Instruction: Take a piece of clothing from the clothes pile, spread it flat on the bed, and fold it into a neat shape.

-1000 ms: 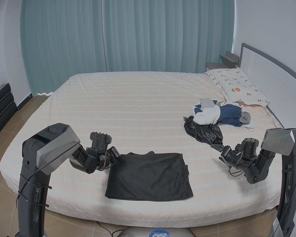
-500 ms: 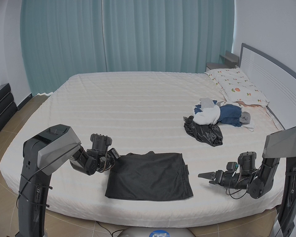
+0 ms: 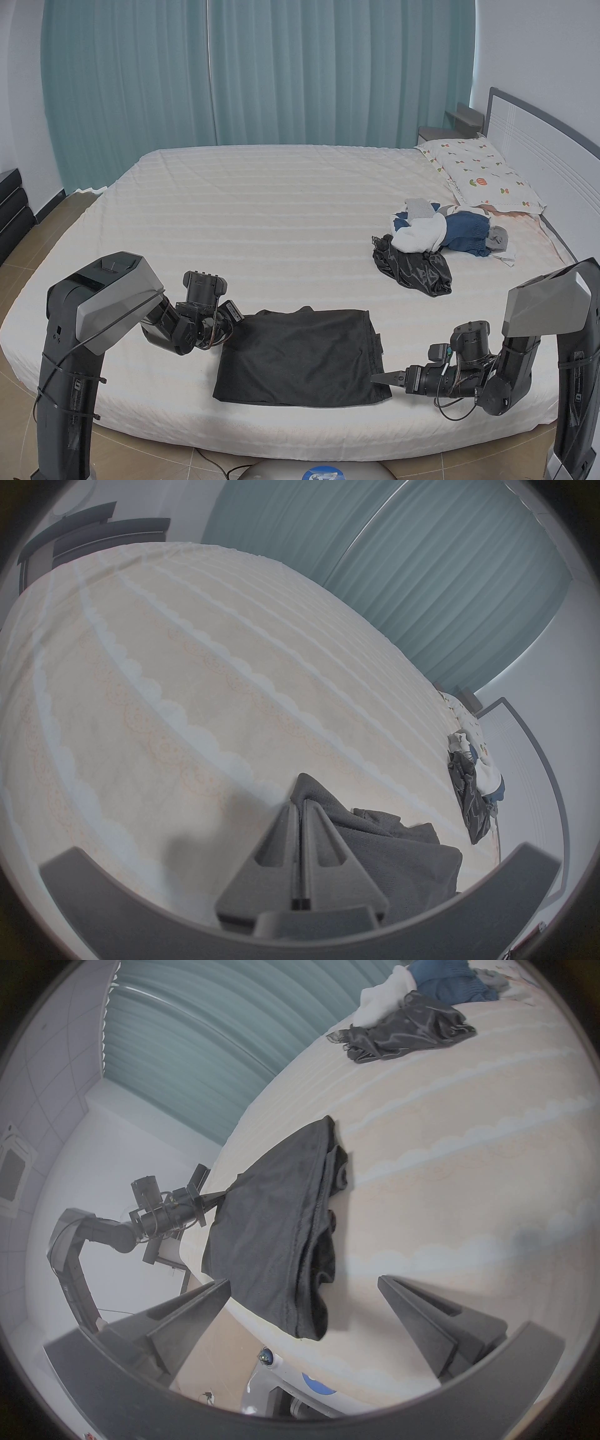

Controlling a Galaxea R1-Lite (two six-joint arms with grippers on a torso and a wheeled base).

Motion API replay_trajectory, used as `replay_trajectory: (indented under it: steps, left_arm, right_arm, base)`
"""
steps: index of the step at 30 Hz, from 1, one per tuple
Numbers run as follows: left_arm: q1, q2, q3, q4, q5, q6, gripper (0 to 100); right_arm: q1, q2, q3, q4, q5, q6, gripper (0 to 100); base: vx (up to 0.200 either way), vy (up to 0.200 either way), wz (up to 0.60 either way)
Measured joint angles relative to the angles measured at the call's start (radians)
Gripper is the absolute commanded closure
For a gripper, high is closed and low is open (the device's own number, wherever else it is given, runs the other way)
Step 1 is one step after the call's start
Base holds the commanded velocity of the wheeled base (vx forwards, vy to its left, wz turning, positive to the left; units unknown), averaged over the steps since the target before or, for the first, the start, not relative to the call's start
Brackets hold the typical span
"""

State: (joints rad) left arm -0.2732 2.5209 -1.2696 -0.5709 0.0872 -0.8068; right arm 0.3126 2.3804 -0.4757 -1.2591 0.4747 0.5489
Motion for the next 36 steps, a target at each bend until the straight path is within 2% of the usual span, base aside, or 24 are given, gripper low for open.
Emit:
replay_trajectory:
  steps: [6,10,16,17,36]
  left_arm:
    - [0.0,0.0,0.0,0.0,0.0,-0.001,100]
    - [0.0,0.0,0.0,0.0,0.0,-0.004,100]
    - [0.0,0.0,0.0,0.0,0.0,-0.006,100]
    - [0.0,0.0,0.0,-0.001,0.0,-0.006,100]
    - [0.0,0.0,-0.001,0.0,0.001,-0.006,100]
  right_arm:
    - [0.018,0.028,-0.023,0.001,-0.051,-0.078,0]
    - [0.034,0.044,-0.038,0.0,-0.121,-0.115,0]
    - [0.063,0.056,-0.057,-0.001,-0.129,-0.121,0]
    - [0.066,0.058,-0.058,-0.001,-0.129,-0.122,100]
    - [0.081,0.04,-0.01,0.009,-0.139,-0.135,100]
  base:
    - [0.0,0.0,0.0]
    - [0.0,0.0,0.0]
    - [0.0,0.0,0.0]
    - [0.0,0.0,0.0]
    - [0.0,0.0,0.0]
